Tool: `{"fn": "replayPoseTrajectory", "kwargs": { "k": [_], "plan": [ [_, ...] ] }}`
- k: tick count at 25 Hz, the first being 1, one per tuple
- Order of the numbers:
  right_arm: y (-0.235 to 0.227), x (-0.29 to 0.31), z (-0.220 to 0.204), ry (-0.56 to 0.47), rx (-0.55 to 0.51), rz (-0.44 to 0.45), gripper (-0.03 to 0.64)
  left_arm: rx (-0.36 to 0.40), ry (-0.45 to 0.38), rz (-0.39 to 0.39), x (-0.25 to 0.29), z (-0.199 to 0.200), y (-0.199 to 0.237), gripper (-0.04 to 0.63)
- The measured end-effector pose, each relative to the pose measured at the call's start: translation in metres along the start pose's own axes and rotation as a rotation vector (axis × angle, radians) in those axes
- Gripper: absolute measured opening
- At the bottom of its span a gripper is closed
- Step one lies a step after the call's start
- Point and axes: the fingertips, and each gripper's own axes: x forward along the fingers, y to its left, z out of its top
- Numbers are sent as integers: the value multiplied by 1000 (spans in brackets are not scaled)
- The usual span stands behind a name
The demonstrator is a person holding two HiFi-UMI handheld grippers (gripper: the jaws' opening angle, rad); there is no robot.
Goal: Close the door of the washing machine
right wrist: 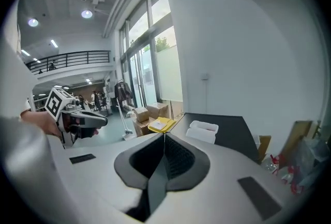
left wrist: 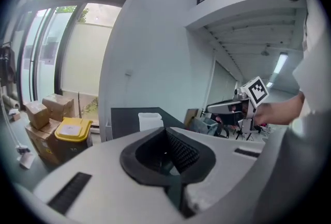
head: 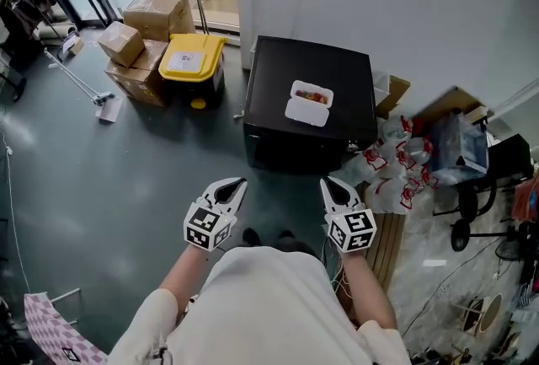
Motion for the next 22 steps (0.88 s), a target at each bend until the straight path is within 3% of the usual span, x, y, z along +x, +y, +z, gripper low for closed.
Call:
{"fn": "replayPoseTrajectory", "kwargs": {
  "k": [10,22],
  "plan": [
    [-26,-32,39,-55,-32,21,31,17,-102,93,-21,50,-3,8],
    [-34,-51,51,-130,-74,63,31,24,-135,152,-23,58,-15,8]
  ]
}}
